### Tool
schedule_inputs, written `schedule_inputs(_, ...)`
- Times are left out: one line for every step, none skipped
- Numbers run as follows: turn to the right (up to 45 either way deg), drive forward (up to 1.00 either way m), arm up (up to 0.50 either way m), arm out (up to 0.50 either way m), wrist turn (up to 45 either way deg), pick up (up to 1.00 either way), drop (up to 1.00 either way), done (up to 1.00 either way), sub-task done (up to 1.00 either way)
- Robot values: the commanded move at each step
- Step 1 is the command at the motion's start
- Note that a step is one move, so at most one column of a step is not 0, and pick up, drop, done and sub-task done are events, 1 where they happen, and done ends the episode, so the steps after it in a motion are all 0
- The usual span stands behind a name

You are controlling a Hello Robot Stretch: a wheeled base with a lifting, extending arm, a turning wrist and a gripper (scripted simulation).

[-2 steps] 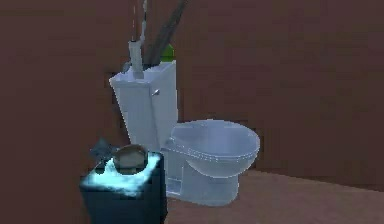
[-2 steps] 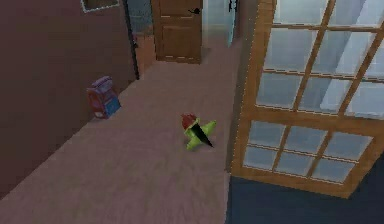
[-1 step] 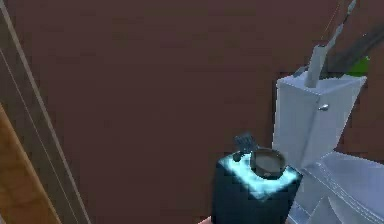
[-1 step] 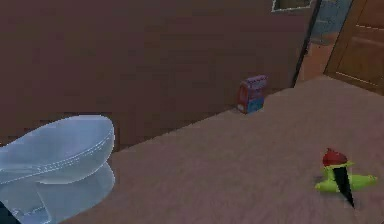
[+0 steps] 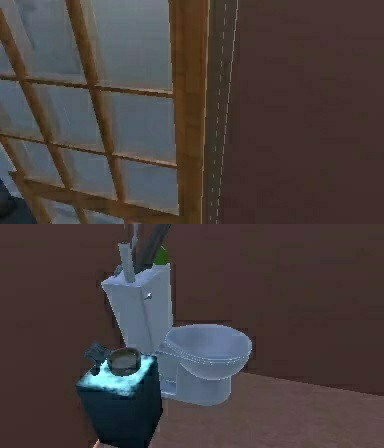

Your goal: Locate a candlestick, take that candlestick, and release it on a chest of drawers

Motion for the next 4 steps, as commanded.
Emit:
schedule_inputs(-18.0,0.00,0.00,0.00,0.0,0.00,0.00,0.00,0.00)
schedule_inputs(45.0,0.00,0.00,0.00,0.0,0.00,0.00,0.00,0.00)
schedule_inputs(30.0,0.00,0.00,0.00,0.0,0.00,0.00,0.00,0.00)
schedule_inputs(0.0,0.35,0.00,0.00,0.0,0.00,0.00,0.00,0.00)
